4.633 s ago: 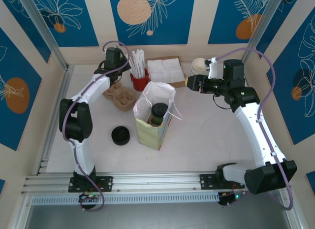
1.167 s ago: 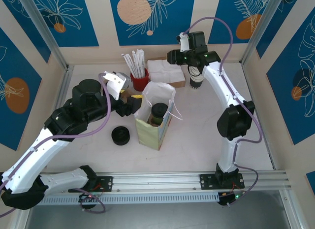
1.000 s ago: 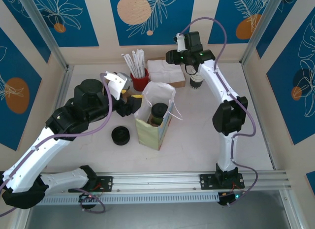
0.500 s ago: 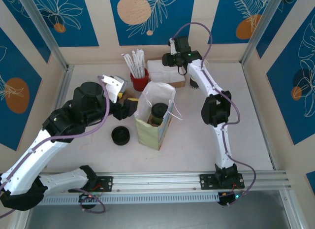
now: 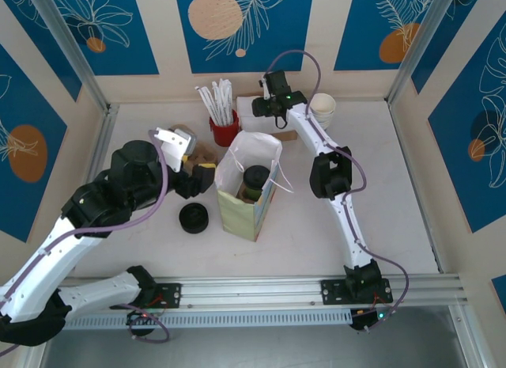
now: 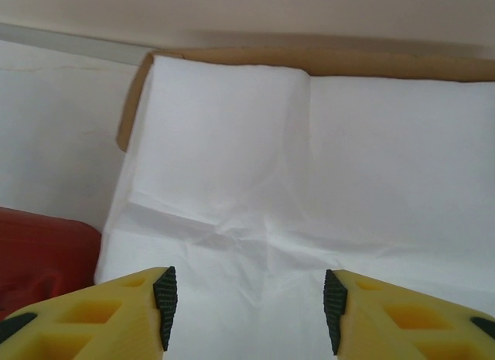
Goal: Pack the takeout coffee
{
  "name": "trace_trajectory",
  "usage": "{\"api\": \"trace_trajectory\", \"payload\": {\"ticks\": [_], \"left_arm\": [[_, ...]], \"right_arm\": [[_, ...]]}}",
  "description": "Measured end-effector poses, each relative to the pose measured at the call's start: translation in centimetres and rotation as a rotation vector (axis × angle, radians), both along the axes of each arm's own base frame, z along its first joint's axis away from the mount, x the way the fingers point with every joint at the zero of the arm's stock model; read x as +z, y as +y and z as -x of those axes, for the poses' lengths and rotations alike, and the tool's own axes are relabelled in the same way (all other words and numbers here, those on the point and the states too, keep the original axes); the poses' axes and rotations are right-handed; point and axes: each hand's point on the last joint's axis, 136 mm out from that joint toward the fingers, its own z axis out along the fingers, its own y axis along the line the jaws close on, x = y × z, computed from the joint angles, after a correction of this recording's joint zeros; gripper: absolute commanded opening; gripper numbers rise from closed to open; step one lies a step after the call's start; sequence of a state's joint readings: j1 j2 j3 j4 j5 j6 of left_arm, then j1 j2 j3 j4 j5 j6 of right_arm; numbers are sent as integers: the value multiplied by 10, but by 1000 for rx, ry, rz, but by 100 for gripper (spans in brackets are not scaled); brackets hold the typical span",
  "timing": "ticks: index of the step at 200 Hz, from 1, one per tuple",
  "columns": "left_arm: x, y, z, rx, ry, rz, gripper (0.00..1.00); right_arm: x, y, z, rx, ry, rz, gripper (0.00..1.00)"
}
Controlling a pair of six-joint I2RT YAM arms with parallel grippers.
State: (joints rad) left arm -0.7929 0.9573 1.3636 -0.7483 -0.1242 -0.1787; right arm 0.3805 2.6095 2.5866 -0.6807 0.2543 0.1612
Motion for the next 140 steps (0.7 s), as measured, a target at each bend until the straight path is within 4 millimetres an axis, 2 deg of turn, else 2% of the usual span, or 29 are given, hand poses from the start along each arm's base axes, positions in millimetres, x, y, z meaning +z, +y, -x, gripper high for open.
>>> {"api": "trace_trajectory", "payload": {"ticks": [35,51,77,114,140], "left_arm": [[-1,-1,3,-14,4,4,71],[3,1,5,-15,-4,13,71],[8,5,10,-18,-19,29,71],[8,3,12,-34,-14,34,70],[8,2,11,-35,-12,33,70]], "right_arm": [[-15,-3,-7,8,-12,50,63],[-21,-3,-9,12,-12,69,68],[-27,-5,-9,15,-14,102,72],[-31,-7,-12,21,-29,136,75],[-48,-9,-12,29,-5,153,75]]}}
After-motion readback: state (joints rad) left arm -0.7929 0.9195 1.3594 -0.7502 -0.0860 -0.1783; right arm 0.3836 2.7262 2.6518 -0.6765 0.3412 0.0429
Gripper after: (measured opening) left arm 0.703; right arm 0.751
